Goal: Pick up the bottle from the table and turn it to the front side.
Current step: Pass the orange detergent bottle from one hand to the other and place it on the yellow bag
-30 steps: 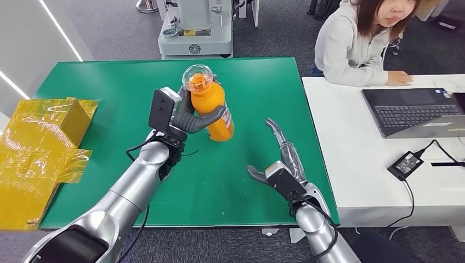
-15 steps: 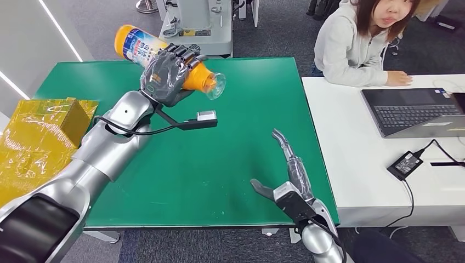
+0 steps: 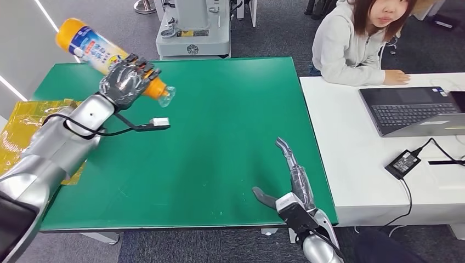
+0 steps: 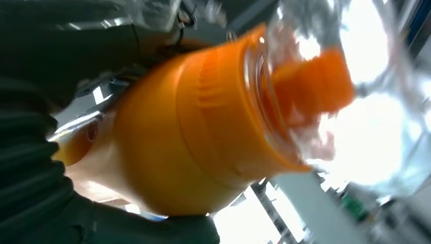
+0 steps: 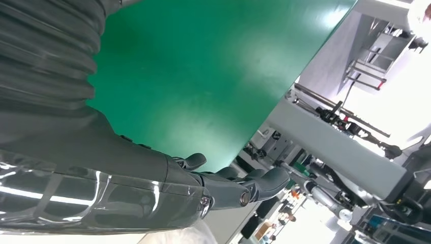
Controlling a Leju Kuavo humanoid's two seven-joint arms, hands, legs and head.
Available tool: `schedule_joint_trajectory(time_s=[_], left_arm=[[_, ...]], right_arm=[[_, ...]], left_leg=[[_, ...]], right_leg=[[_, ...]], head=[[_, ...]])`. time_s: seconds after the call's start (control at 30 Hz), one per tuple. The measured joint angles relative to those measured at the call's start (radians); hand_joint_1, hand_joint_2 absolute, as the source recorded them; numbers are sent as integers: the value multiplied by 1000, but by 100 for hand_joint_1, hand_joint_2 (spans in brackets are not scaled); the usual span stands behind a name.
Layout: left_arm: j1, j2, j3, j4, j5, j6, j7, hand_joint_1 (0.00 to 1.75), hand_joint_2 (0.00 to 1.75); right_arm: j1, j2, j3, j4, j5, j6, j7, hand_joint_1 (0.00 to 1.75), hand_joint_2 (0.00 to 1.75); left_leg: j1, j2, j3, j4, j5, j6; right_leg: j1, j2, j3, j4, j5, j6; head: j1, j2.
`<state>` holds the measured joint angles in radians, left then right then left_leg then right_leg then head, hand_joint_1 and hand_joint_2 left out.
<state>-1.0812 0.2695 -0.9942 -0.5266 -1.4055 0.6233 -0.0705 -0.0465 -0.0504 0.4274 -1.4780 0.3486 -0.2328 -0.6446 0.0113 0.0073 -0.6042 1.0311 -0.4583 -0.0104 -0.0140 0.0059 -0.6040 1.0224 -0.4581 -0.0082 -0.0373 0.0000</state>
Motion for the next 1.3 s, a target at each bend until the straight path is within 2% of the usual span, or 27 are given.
schedule_joint_trajectory(time_s=[0.07,0.17,0.27,0.43,0.57,0.67,0.8,0.9,1.13,1.3], left_arm=[[53,72,34,-12,42,32,-18,175,175],[132,154,92,-36,68,52,-27,175,175],[219,211,170,-84,107,44,-31,175,175],[383,298,374,-147,163,50,-94,175,175],[425,350,501,-132,166,56,-154,175,175],[434,382,563,-86,118,57,-171,175,175],[442,392,587,-25,63,52,-167,175,175],[443,378,590,17,27,33,-161,175,175],[458,304,587,104,-59,3,-124,175,175],[487,238,582,143,-54,1,-142,175,175]], right_arm=[[21,0,-8,-7,3,-3,-6,0,175],[43,0,-14,-15,8,-8,-10,0,175],[54,0,-18,-23,10,-11,-12,0,175],[96,-2,-31,-46,11,-19,-13,0,175],[130,-3,-33,-76,21,-20,-7,0,175],[149,-3,-33,-98,37,-10,4,0,175],[154,-3,-33,-116,46,-4,9,0,175],[158,-3,-33,-126,50,1,10,0,175],[160,-3,-23,-143,61,16,14,0,175],[141,-4,-5,-131,59,22,6,0,175]], left_leg=[[0,2,2,-1,-1,-1],[1,2,2,-1,-1,-2],[1,0,1,-1,-2,-3],[1,7,3,-1,-4,-6],[1,5,1,-1,-4,-6],[1,5,1,-1,-4,-6],[1,3,1,-1,-4,-6],[1,2,2,-1,-4,-6],[1,2,1,-1,-4,-6],[1,1,1,-1,-4,-6]], right_leg=[[0,2,0,0,-1,-1],[1,2,-1,0,-2,-3],[1,0,0,0,-3,-4],[1,7,-2,0,-3,-5],[1,5,-2,0,-4,-5],[1,4,-2,0,-4,-6],[1,2,-2,0,-4,-5],[1,2,-1,0,-4,-5],[1,1,0,-1,-4,-6],[1,0,-1,-1,-4,-6]], head=[[0,0],[0,0],[0,0],[0,0],[0,0],[0,0],[0,0],[0,0],[0,0],[0,0]])
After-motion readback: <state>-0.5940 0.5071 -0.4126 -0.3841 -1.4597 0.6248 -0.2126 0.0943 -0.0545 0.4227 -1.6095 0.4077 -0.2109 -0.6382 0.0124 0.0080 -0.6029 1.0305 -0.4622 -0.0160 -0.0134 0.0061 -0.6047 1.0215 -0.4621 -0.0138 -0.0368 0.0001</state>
